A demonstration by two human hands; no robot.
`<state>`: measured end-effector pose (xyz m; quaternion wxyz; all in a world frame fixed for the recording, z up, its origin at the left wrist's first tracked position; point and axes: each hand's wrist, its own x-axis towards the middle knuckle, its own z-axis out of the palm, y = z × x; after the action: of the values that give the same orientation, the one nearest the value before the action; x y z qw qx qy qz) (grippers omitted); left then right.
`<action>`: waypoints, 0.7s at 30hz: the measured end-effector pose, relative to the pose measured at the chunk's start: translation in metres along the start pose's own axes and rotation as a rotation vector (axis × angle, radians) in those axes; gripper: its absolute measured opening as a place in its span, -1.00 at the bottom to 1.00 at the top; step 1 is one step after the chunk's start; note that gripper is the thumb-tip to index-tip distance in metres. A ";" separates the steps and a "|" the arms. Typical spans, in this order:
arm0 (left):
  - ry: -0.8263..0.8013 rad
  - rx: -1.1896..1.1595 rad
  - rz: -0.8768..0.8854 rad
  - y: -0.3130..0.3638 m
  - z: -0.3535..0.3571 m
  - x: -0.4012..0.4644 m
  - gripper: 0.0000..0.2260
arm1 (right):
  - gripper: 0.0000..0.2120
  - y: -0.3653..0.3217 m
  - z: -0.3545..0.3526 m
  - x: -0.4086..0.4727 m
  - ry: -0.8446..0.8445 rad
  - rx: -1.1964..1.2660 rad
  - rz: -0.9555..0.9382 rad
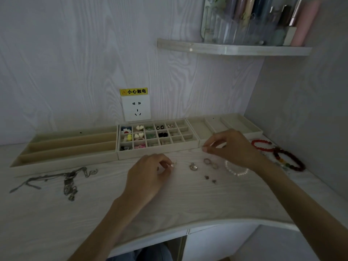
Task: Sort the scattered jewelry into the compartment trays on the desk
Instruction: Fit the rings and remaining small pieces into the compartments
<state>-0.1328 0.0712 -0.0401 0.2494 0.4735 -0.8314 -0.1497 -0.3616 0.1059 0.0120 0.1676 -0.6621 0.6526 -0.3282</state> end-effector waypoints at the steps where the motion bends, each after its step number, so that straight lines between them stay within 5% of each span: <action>1: -0.005 0.003 0.004 -0.002 0.000 0.000 -0.91 | -0.87 -0.001 -0.008 0.004 0.000 0.000 0.006; 11: -0.090 0.019 0.049 -0.007 0.000 0.004 -0.91 | -0.93 0.000 -0.002 0.018 -0.219 -0.070 0.016; 21: -0.124 0.064 0.043 -0.017 -0.010 -0.003 -0.86 | -0.86 -0.002 0.042 0.031 -0.261 -0.224 -0.065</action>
<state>-0.1143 0.0650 -0.0409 0.1852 0.4533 -0.8595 -0.1466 -0.3353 0.0674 -0.0107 0.1652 -0.7344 0.6361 -0.1698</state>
